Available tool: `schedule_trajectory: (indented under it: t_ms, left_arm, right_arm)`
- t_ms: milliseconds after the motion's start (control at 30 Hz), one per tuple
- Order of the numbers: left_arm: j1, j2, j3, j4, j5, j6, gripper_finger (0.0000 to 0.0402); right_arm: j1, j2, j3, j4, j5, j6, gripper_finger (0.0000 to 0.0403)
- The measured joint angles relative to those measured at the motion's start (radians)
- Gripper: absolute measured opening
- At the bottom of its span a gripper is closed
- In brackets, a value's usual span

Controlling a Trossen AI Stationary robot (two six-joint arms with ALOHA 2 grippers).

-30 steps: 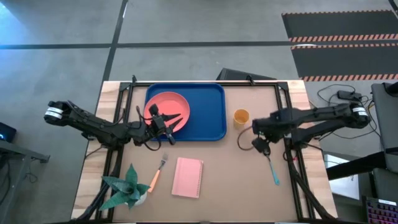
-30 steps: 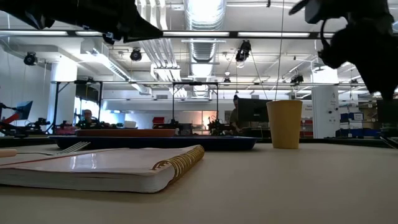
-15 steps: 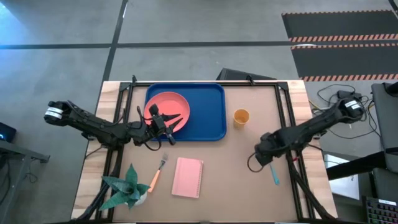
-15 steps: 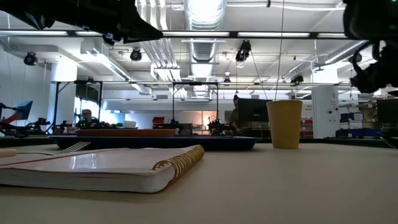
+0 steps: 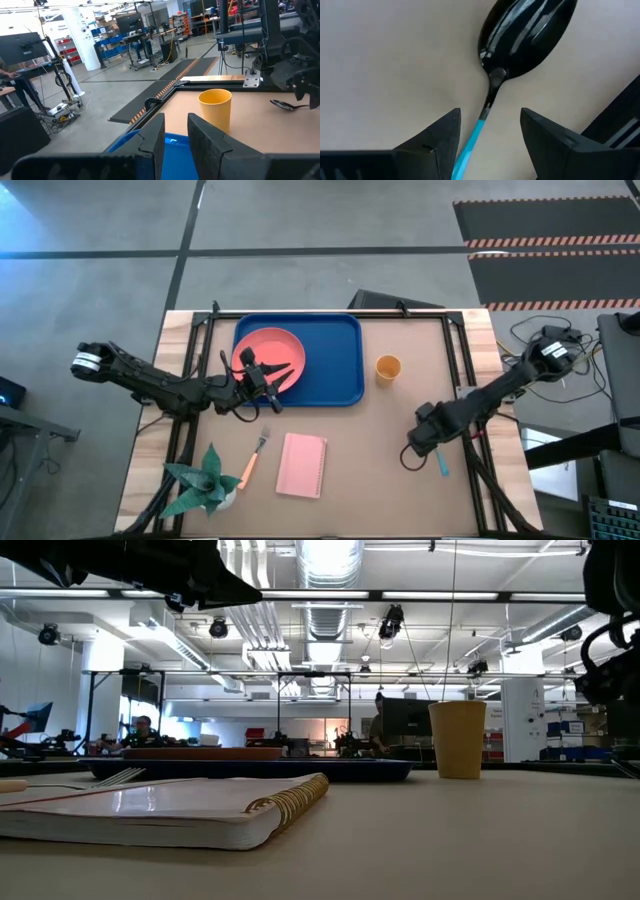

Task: Pick and place plate/cup/fork/spoon on tray
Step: Put the light blue spoon to the right of the pink plate on the blue tray

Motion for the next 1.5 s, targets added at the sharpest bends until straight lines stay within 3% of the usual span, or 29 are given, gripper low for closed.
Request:
schedule_trajectory:
  t_ms: [200,600,833,1133,1500]
  left_arm:
    - [-0.001,0.0,0.0,0.0,0.0,0.0,0.0066]
    - [0.0,0.0,0.0,0.0,0.0,0.0,0.0066]
    - [0.0,0.0,0.0,0.0,0.0,0.0,0.0066]
    - [0.0,0.0,0.0,0.0,0.0,0.0,0.0066]
    - [0.0,0.0,0.0,0.002,0.0,0.001,0.0066]
  right_arm:
    - [0.0,0.066,0.0,0.023,-0.002,-0.026,0.0166]
    - [0.0,0.056,-0.002,0.068,-0.009,-0.047,0.0015]
    - [0.0,0.041,0.008,0.09,-0.036,-0.066,0.001]
    - [-0.001,-0.012,0.138,0.128,-0.03,-0.097,0.0009]
    - [-0.102,0.134,0.419,0.144,0.069,-0.181,0.001]
